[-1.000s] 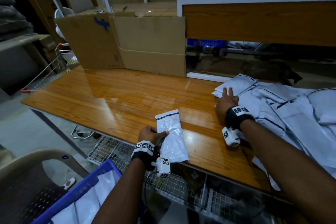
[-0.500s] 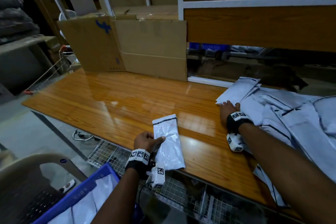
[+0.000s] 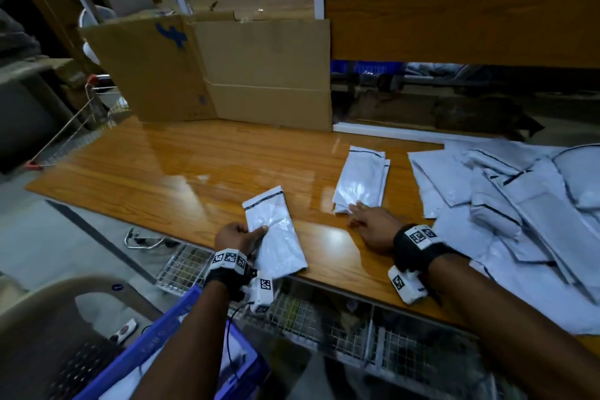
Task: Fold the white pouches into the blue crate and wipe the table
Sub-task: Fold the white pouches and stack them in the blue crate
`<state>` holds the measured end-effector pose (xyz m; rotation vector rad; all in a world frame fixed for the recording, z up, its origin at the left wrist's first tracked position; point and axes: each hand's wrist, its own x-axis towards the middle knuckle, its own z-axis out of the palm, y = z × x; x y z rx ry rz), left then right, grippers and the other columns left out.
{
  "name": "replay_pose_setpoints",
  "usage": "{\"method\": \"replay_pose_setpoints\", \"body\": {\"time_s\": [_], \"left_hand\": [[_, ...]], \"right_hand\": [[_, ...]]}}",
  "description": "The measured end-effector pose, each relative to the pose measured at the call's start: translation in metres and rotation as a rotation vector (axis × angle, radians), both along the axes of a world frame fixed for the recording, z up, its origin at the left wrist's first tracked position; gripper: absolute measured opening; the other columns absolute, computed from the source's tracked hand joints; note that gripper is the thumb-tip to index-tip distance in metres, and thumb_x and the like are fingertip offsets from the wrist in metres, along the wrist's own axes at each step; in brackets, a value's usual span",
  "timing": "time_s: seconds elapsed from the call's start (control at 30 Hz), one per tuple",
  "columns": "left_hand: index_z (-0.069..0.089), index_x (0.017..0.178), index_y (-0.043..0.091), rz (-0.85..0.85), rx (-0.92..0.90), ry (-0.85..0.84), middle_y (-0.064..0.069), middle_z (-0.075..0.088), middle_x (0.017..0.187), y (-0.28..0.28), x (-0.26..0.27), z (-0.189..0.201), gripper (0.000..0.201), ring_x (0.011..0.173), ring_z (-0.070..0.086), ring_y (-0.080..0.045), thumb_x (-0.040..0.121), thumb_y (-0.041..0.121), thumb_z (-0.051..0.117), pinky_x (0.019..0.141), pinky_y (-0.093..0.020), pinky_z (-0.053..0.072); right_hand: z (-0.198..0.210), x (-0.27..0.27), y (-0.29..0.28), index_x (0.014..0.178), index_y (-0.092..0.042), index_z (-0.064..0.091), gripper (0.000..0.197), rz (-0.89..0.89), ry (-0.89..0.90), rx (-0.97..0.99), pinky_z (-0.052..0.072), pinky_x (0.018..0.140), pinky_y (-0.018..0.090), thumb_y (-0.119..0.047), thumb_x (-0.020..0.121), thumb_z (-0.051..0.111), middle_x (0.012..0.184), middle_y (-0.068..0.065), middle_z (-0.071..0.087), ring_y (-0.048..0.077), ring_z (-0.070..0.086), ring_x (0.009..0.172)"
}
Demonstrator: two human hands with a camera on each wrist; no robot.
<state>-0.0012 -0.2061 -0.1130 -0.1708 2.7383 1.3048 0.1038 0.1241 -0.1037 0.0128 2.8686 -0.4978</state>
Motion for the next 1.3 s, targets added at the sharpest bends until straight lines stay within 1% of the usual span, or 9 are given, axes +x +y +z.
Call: {"method": "replay_pose_setpoints", "body": {"time_s": [0.1, 0.2, 0.3, 0.4, 0.6, 0.7, 0.9, 1.07, 1.3], "left_hand": [[0.061, 0.064, 0.005, -0.025, 0.013, -0.014, -0.005, 0.062, 0.053, -0.003, 0.000, -0.002, 0.053, 0.048, 0.058, -0.022, 0.069, 0.052, 0.084, 0.045, -0.020, 0.040], [0.065, 0.075, 0.007, -0.061, 0.012, -0.020, -0.007, 0.070, 0.066, -0.005, 0.004, -0.006, 0.053, 0.063, 0.068, -0.028, 0.067, 0.058, 0.081, 0.059, -0.039, 0.057], [0.065, 0.076, 0.011, -0.077, -0.003, -0.022, -0.004, 0.070, 0.068, -0.005, 0.006, -0.002, 0.051, 0.065, 0.068, -0.025, 0.067, 0.058, 0.081, 0.063, -0.041, 0.058], [0.064, 0.078, 0.011, -0.084, 0.000, -0.030, -0.004, 0.071, 0.070, -0.008, 0.008, 0.000, 0.049, 0.067, 0.069, -0.025, 0.068, 0.055, 0.082, 0.064, -0.041, 0.059], [0.064, 0.080, 0.008, -0.078, 0.017, -0.022, -0.006, 0.070, 0.070, -0.009, 0.009, -0.001, 0.053, 0.067, 0.068, -0.027, 0.067, 0.056, 0.082, 0.063, -0.043, 0.059], [0.065, 0.079, 0.009, -0.081, 0.015, -0.031, -0.005, 0.071, 0.069, -0.009, 0.008, -0.001, 0.053, 0.067, 0.069, -0.027, 0.066, 0.057, 0.083, 0.062, -0.043, 0.059], [0.066, 0.076, 0.012, -0.057, 0.013, -0.039, -0.002, 0.071, 0.067, -0.008, 0.005, -0.004, 0.052, 0.065, 0.070, -0.025, 0.063, 0.059, 0.083, 0.063, -0.044, 0.060], [0.067, 0.079, 0.007, -0.035, 0.026, -0.035, -0.006, 0.071, 0.067, -0.008, 0.002, -0.009, 0.058, 0.066, 0.070, -0.027, 0.062, 0.059, 0.084, 0.057, -0.036, 0.056], [0.046, 0.056, 0.018, -0.019, 0.017, -0.101, -0.003, 0.051, 0.051, -0.005, -0.005, -0.006, 0.056, 0.048, 0.044, -0.019, 0.063, 0.060, 0.084, 0.050, -0.023, 0.031]], "right_hand": [[0.014, 0.006, -0.008, 0.090, -0.038, 0.059, 0.017, -0.170, 0.070, -0.084, 0.042, 0.104, 0.044, -0.022, 0.087, 0.051, 0.137, -0.004, 0.056, 0.025, 0.046, 0.133], [0.030, -0.005, -0.011, 0.105, -0.040, 0.055, 0.026, -0.320, 0.199, -0.073, 0.050, 0.090, 0.039, -0.020, 0.087, 0.051, 0.126, 0.004, 0.061, 0.028, 0.057, 0.110], [0.028, -0.022, -0.015, 0.149, -0.024, 0.031, 0.056, -0.298, 0.095, 0.007, 0.031, 0.114, 0.045, -0.027, 0.094, 0.046, 0.156, 0.008, 0.033, 0.027, 0.033, 0.142], [0.018, -0.027, -0.024, 0.156, -0.015, 0.012, 0.059, -0.219, -0.105, 0.074, 0.015, 0.121, 0.045, -0.033, 0.103, 0.032, 0.164, 0.008, 0.004, 0.023, 0.006, 0.151], [0.020, -0.021, -0.019, 0.113, -0.021, 0.068, 0.029, -0.273, 0.057, -0.091, 0.038, 0.103, 0.032, -0.031, 0.099, 0.046, 0.150, 0.003, 0.044, 0.025, 0.046, 0.133], [0.024, -0.035, -0.006, 0.106, -0.026, 0.068, 0.017, -0.512, 0.231, -0.126, 0.050, 0.087, 0.031, -0.031, 0.091, 0.060, 0.128, 0.003, 0.064, 0.024, 0.061, 0.109], [0.015, -0.063, 0.000, 0.138, -0.016, 0.047, 0.084, -0.688, 0.084, -0.086, 0.049, 0.097, 0.041, -0.064, 0.073, 0.070, 0.139, 0.009, 0.053, 0.032, 0.052, 0.125], [0.007, -0.076, -0.002, 0.144, -0.009, 0.036, 0.114, -0.796, 0.020, -0.143, 0.049, 0.099, 0.042, -0.062, 0.056, 0.084, 0.147, 0.012, 0.045, 0.034, 0.049, 0.129], [0.009, -0.082, 0.001, 0.119, -0.007, 0.063, 0.068, -0.822, 0.055, -0.318, 0.053, 0.072, 0.031, -0.043, 0.066, 0.086, 0.119, 0.011, 0.067, 0.031, 0.066, 0.100]]}}
